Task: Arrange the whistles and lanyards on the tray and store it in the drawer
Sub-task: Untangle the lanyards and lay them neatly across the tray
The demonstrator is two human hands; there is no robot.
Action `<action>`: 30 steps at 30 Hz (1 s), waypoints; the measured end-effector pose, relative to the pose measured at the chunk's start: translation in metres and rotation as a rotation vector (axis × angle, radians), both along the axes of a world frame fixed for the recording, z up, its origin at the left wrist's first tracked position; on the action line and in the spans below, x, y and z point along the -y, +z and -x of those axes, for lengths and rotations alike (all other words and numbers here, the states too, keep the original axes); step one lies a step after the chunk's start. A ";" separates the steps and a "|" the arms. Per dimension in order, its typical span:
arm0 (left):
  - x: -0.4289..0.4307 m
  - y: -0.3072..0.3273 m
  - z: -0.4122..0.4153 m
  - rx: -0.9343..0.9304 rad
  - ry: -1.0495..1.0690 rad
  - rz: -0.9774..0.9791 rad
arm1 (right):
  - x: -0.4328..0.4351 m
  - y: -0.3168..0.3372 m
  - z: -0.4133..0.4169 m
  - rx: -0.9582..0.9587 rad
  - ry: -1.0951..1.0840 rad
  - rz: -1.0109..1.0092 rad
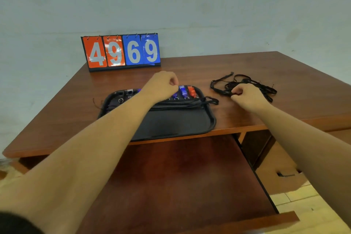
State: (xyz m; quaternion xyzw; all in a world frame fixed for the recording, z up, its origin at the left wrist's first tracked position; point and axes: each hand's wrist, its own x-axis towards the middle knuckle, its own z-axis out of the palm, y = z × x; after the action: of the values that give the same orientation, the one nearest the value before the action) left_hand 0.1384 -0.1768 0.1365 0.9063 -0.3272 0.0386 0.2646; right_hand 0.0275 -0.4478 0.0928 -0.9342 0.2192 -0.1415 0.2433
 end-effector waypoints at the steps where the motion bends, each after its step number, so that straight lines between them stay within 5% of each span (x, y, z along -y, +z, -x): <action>1: 0.018 -0.001 0.001 -0.003 -0.034 -0.023 | 0.005 -0.002 0.000 -0.031 -0.001 0.010; 8: 0.131 -0.019 -0.001 0.032 -0.205 -0.261 | 0.027 -0.016 -0.008 -0.135 0.001 0.125; 13: 0.184 -0.028 -0.007 0.164 -0.243 -0.493 | 0.033 -0.018 -0.003 0.027 0.024 0.030; 17: 0.200 -0.032 -0.006 0.159 -0.274 -0.373 | 0.044 -0.007 0.005 0.184 0.015 -0.019; 24: 0.192 -0.023 0.000 -0.174 -0.395 -0.032 | 0.044 0.021 0.014 0.383 0.065 -0.080; 28: 0.182 -0.006 0.010 -0.365 -0.349 0.230 | 0.039 0.034 0.021 0.349 0.130 -0.188; 30: 0.175 0.004 0.017 -0.366 -0.421 0.161 | 0.036 0.039 0.029 0.344 0.179 -0.207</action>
State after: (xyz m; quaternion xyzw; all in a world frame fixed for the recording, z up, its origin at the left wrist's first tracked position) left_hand 0.1217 -0.3518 0.1404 0.7864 -0.4511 -0.1555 0.3923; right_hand -0.0016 -0.4841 0.1321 -0.8821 0.1040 -0.2536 0.3832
